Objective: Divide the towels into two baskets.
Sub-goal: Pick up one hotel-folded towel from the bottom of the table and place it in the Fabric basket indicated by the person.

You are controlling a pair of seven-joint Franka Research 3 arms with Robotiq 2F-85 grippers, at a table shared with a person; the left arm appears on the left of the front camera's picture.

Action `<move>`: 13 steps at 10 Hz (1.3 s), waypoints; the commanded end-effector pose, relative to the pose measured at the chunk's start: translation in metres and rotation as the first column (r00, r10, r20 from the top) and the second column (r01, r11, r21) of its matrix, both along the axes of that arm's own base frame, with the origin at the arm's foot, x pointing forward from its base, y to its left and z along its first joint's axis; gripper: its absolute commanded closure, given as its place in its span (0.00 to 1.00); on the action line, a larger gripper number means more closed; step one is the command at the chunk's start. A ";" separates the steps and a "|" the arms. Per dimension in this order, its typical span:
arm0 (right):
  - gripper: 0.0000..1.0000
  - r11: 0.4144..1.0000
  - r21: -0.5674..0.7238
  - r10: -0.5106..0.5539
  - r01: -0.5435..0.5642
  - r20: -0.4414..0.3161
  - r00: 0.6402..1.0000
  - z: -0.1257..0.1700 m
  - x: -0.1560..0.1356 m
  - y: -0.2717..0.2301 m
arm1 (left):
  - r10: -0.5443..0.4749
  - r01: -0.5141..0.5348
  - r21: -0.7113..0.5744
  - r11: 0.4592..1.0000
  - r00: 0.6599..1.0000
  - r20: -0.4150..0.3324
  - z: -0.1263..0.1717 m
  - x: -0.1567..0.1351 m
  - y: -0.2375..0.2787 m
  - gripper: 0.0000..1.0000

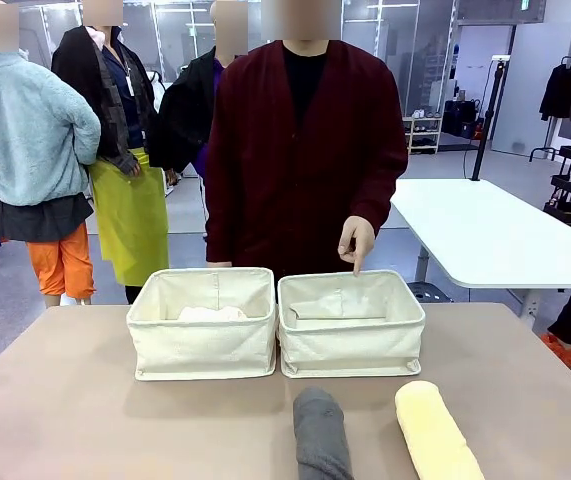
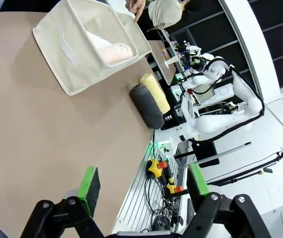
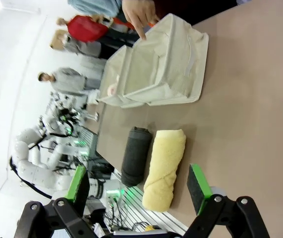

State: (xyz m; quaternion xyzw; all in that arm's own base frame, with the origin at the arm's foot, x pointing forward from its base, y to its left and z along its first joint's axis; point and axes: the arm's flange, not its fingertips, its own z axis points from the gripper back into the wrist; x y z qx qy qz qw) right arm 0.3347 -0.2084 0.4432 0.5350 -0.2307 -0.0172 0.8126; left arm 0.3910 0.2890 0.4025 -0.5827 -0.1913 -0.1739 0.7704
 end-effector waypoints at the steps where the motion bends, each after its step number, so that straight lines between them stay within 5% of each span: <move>1: 0.00 0.984 -0.163 0.065 -0.078 -0.089 0.994 0.018 0.019 0.040 | -0.008 0.008 -0.006 1.000 1.000 0.013 0.004 -0.006 0.000 0.11; 5: 0.00 0.911 -0.386 0.062 -0.147 -0.225 0.972 0.018 0.030 0.136 | -0.008 0.008 -0.006 1.000 1.000 0.013 0.004 -0.006 0.000 0.11; 13: 0.00 0.800 -0.588 -0.122 -0.122 -0.358 0.926 -0.071 0.020 0.276 | -0.008 0.008 -0.006 1.000 1.000 0.013 0.004 -0.006 0.000 0.11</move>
